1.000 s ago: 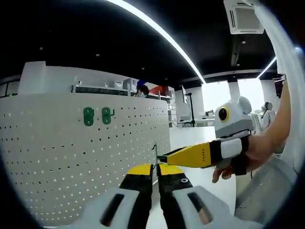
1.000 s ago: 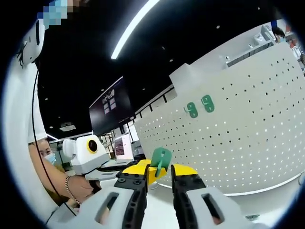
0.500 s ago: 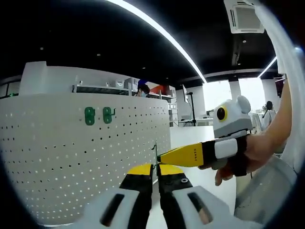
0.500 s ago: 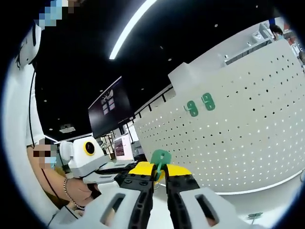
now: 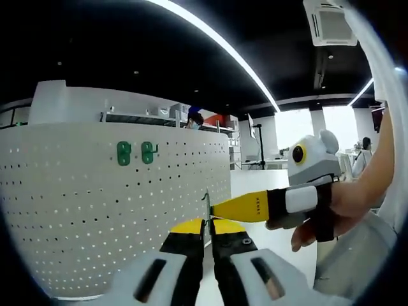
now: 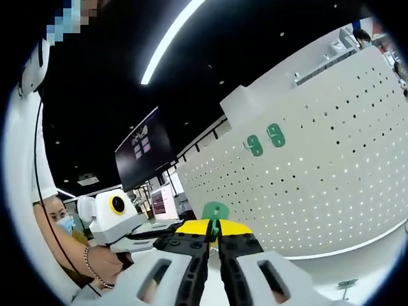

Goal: Insert the hook assembly into the mounting plate slot until the hook locks in place.

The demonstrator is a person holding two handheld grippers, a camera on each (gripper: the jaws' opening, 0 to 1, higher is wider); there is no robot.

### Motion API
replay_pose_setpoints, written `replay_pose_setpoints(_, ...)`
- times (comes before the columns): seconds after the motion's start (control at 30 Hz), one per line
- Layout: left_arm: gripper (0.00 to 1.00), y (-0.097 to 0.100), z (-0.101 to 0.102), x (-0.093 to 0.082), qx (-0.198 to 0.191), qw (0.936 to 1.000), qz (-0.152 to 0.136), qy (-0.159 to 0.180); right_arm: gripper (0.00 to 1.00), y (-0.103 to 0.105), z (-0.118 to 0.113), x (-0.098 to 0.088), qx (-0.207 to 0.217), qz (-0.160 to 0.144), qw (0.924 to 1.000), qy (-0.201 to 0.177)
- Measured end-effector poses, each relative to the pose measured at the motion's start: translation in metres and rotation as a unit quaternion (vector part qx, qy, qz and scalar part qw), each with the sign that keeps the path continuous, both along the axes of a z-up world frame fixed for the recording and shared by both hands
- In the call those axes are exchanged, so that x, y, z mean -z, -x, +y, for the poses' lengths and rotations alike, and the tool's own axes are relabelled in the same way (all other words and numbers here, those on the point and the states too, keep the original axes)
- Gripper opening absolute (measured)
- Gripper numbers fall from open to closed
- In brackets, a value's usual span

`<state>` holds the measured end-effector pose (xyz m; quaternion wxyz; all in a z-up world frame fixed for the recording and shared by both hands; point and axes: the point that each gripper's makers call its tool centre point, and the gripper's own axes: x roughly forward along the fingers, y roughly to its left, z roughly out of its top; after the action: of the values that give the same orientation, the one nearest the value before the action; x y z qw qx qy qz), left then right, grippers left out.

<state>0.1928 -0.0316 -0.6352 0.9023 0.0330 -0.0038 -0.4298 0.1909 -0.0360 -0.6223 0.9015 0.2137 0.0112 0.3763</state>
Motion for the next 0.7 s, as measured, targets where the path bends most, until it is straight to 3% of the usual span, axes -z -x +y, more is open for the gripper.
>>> replay_pose_setpoints(0.33, 0.03, 0.0000, 0.0003, 0.0020, 0.000, 1.0000, 0.008, -0.001, 0.01, -0.0011, -0.0003, 0.0034, 0.004, 0.026, 0.9994, -0.020)
replay_pose_setpoints(0.7, 0.03, 0.0019, -0.0008, 0.0057, 0.002, 0.9998, 0.018, -0.007, 0.01, -0.0002, -0.0002, 0.0063, 0.003, 0.035, 0.9991, -0.024)
